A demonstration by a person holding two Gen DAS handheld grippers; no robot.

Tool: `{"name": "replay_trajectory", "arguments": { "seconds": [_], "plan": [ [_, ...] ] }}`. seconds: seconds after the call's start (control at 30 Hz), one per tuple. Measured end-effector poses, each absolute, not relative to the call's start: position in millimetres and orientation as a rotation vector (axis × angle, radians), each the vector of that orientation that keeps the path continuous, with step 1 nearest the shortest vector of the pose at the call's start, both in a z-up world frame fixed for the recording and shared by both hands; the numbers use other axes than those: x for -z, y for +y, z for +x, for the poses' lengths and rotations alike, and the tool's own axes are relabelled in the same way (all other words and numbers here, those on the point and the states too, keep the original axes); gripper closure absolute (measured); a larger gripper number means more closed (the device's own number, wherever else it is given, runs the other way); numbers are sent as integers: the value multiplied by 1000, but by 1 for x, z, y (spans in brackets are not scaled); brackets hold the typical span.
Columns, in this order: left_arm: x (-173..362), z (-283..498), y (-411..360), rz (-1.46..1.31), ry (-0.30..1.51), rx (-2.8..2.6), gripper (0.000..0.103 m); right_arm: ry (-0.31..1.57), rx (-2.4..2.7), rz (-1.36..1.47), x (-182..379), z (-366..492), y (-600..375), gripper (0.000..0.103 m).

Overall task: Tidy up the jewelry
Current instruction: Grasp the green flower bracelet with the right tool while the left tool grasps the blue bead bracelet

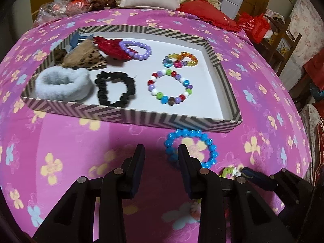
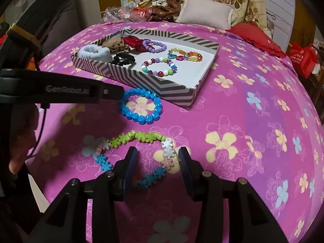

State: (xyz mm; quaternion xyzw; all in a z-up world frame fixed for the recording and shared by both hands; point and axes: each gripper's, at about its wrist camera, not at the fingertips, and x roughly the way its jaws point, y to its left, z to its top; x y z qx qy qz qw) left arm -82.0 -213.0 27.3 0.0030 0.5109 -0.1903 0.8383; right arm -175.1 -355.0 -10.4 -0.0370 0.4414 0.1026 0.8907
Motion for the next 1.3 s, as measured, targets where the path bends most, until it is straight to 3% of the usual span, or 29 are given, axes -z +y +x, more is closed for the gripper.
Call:
{"name": "replay_trajectory", "arguments": {
  "seconds": [0.63,0.73,0.77,0.8,0.83,1.3],
  "plan": [
    [-17,-77,-240,149,1044,375,80,898,-206,-109,12,-175,-355,60],
    [-17,-77,-240,156,1036,383,81,902,-202,-132,11,-176,-354,75],
    [-17,-77,-239,152,1033,391,89,902,-198,-137,10,-176,-354,85],
    [-17,-76,-238,152,1029,399,96,902,-192,-145,10,-176,-354,88],
    [-17,-76,-236,155,1029,409,103,902,-192,-145,10,-176,-355,89],
    [-37,-81,-187,22,1050,491,103,834,-177,-131,-14,-188,-367,90]
  ]
}}
